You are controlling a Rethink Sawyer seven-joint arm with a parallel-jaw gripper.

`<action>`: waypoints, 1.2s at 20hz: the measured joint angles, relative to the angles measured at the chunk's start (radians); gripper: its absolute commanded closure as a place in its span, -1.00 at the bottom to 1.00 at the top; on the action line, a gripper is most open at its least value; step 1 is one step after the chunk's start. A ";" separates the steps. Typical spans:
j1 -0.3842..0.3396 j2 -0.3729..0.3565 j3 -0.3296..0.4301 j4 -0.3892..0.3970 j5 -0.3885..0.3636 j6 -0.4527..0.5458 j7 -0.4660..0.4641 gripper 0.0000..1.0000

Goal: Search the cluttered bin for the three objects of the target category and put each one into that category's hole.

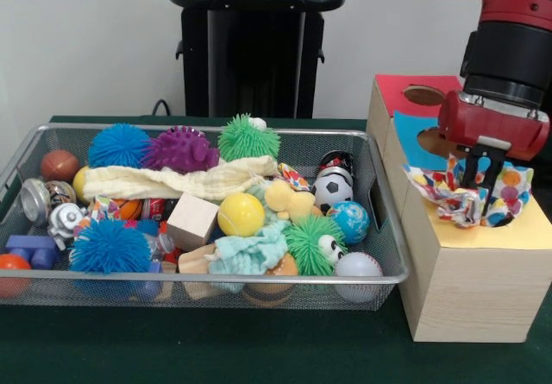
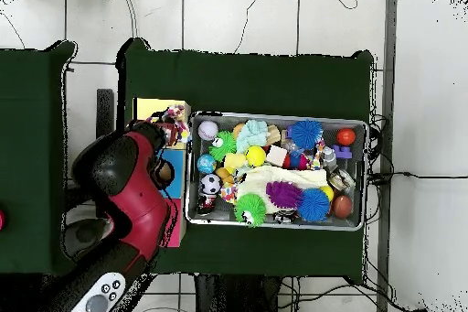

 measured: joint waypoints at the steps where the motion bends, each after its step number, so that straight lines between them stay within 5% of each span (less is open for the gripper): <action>1: -0.005 -0.005 0.003 -0.002 -0.020 0.000 0.000 1.00; 24: -0.071 -0.073 0.082 -0.032 -0.190 -0.023 0.000 1.00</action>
